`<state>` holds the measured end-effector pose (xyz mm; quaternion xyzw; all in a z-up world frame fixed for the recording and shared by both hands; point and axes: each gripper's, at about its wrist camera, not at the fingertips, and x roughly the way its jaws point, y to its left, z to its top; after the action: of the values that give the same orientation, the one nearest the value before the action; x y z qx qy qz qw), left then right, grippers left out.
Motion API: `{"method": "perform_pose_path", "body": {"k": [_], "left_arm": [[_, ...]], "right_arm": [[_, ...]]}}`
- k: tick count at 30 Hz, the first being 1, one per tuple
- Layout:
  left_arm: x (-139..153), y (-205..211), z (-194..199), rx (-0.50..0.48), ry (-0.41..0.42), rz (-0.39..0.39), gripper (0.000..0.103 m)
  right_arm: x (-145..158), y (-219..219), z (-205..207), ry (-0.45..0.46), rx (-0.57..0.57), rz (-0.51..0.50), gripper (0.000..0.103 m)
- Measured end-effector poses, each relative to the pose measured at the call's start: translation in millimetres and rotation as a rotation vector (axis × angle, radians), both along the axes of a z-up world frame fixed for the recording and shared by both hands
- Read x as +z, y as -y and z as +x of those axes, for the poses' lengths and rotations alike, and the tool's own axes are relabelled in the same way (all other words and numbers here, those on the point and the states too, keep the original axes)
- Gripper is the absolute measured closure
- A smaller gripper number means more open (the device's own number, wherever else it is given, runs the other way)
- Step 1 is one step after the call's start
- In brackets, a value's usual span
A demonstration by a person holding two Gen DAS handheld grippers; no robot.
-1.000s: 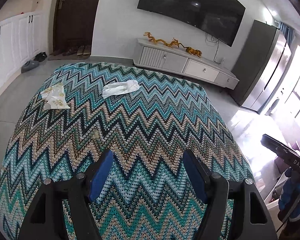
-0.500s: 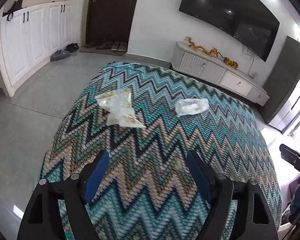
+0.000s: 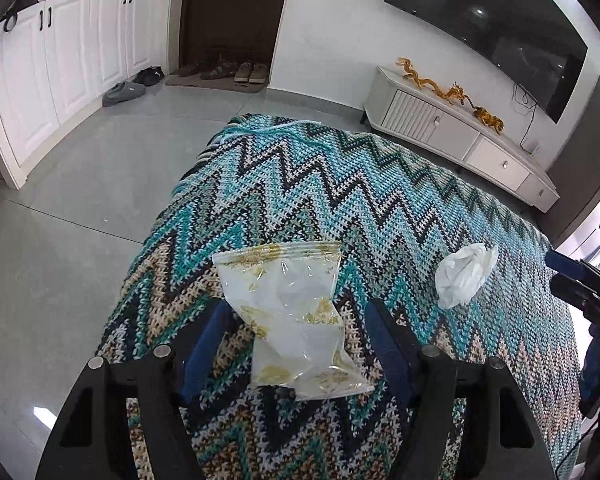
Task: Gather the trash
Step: 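Grasp the clear snack bag with the left tool while the right tool grasps the white tissue, then carry the snack bag and tissue over the bin and open both tools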
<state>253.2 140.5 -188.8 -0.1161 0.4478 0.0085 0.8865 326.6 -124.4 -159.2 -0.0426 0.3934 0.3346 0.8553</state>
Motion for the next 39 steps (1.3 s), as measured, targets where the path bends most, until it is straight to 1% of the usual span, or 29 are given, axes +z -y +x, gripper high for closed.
{"method": "perform_pose_path", "body": {"k": [3, 5, 7, 8, 10, 12, 13, 14, 15, 16, 17, 18, 20, 22, 23, 26, 31, 34, 39], "left_arm": [[-11.4, 2.7, 6.8, -0.014, -0.016, -0.005, 0.043], [-14.4, 7.2, 6.7, -0.022, 0.003, 0.025, 0.044], [-15.8, 12.1, 5.6, -0.033, 0.018, 0.054, 0.048], [-16.3, 13.7, 4.8, -0.034, 0.026, 0.063, 0.049], [-15.6, 13.9, 3.4, -0.032, 0.039, 0.064, 0.061], [-15.5, 11.4, 1.8, -0.03, 0.049, 0.054, 0.063], [-15.4, 11.2, 0.7, -0.029, 0.053, 0.053, 0.064], [-15.0, 11.0, -0.5, -0.03, 0.057, 0.052, 0.065], [-15.0, 11.0, 0.8, -0.033, 0.06, 0.052, 0.066], [-14.9, 11.7, 0.4, -0.036, 0.061, 0.055, 0.067], [-14.7, 12.0, 0.8, -0.037, 0.061, 0.059, 0.067], [-14.5, 13.0, 1.1, -0.036, 0.061, 0.064, 0.068], [-13.8, 13.8, 0.2, -0.031, 0.064, 0.072, 0.071], [-12.6, 14.3, -0.5, -0.027, 0.07, 0.081, 0.074], [-11.5, 15.0, -1.4, -0.027, 0.075, 0.086, 0.075], [-6.5, 18.8, -4.7, -0.036, 0.094, 0.088, 0.078], [7.5, 27.8, -22.4, -0.062, 0.117, 0.02, 0.08], [20.2, 39.2, -38.5, -0.094, 0.138, 0.004, 0.08], [40.7, 69.1, -65.9, -0.163, 0.155, 0.011, 0.08]], "right_arm": [[-11.7, -18.3, 21.6, -0.011, 0.034, -0.021, 0.035], [-19.1, -28.1, 33.9, -0.022, 0.061, -0.023, 0.035], [-27.5, -35.4, 42.8, -0.042, 0.073, -0.027, 0.035], [-32.5, -38.2, 45.7, -0.053, 0.079, -0.032, 0.035], [-41.1, -41.4, 47.4, -0.073, 0.089, -0.036, 0.035], [-47.6, -43.1, 45.6, -0.088, 0.1, -0.042, 0.035], [-49.7, -43.5, 43.1, -0.08, 0.098, -0.052, 0.037], [-50.6, -43.7, 41.1, -0.07, 0.094, -0.061, 0.041], [-51.3, -43.2, 39.6, -0.064, 0.087, -0.068, 0.051], [-51.2, -42.9, 39.0, -0.059, 0.077, -0.069, 0.059], [-51.1, -40.8, 38.5, -0.06, 0.063, -0.064, 0.062], [-51.3, -38.8, 37.2, -0.06, 0.048, -0.061, 0.071], [-51.1, -35.1, 31.9, -0.054, 0.021, -0.06, 0.075], [-47.8, -32.4, 24.2, -0.044, -0.001, -0.056, 0.088], [-45.8, -31.0, 20.2, -0.039, -0.011, -0.053, 0.09], [-36.3, -22.9, 1.6, -0.025, -0.042, -0.04, 0.092], [-11.7, 2.5, -39.3, -0.006, -0.097, -0.008, 0.093], [5.9, 23.4, -64.4, 0.016, -0.122, -0.001, 0.093], [31.5, 67.6, -109.7, 0.047, -0.201, 0.032, 0.093]]}}
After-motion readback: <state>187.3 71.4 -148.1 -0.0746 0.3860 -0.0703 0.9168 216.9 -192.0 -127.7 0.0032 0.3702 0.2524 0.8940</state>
